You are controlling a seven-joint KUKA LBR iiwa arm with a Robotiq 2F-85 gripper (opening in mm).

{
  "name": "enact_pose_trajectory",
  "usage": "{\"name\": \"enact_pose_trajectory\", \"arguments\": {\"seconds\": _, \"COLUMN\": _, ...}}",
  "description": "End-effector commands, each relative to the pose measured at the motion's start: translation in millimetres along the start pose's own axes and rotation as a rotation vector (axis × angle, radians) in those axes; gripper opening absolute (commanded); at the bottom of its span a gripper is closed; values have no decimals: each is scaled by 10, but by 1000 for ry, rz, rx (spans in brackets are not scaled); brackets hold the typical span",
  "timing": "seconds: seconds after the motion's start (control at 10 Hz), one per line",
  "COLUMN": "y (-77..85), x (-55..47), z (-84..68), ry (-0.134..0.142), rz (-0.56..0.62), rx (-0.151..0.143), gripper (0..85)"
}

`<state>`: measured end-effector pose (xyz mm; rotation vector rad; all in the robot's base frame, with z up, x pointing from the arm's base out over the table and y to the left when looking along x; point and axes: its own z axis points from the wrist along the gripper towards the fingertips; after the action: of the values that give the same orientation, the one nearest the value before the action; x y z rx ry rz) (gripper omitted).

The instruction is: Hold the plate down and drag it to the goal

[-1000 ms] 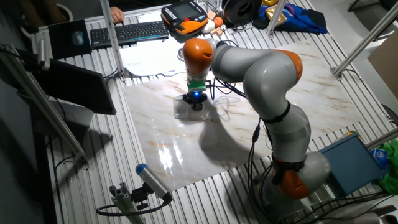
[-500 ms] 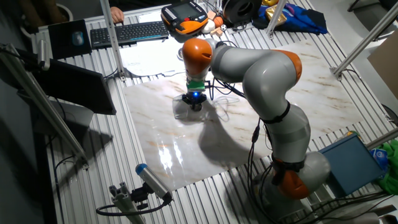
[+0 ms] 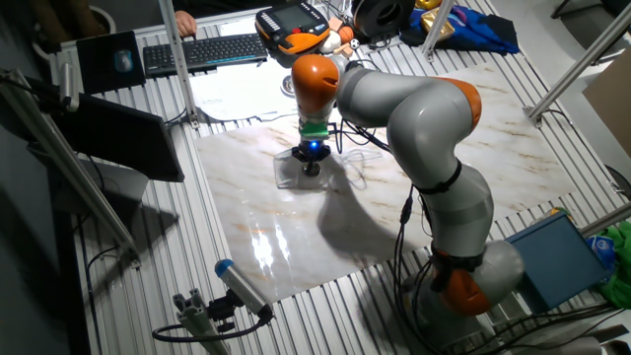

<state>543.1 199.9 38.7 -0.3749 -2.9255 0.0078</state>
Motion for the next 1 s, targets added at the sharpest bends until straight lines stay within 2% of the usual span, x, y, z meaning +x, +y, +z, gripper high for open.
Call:
{"name": "enact_pose_trajectory", "arguments": {"seconds": 0.0, "y": -53, "x": -18, "z": 3, "ry": -3, "rz": -13, "rx": 1, "gripper": 0}}
{"name": "enact_pose_trajectory", "arguments": {"seconds": 0.3, "y": -290, "x": -84, "z": -14, "ry": -15, "rz": -63, "rx": 26, "gripper": 0}}
{"name": "enact_pose_trajectory", "arguments": {"seconds": 0.5, "y": -427, "x": -137, "z": -74, "ry": -6, "rz": -89, "rx": 31, "gripper": 0}}
{"name": "enact_pose_trajectory", "arguments": {"seconds": 0.8, "y": -430, "x": -106, "z": 8, "ry": -29, "rz": -96, "rx": 73, "gripper": 0}}
{"name": "enact_pose_trajectory", "arguments": {"seconds": 0.9, "y": -410, "x": -76, "z": 43, "ry": -30, "rz": -96, "rx": 72, "gripper": 0}}
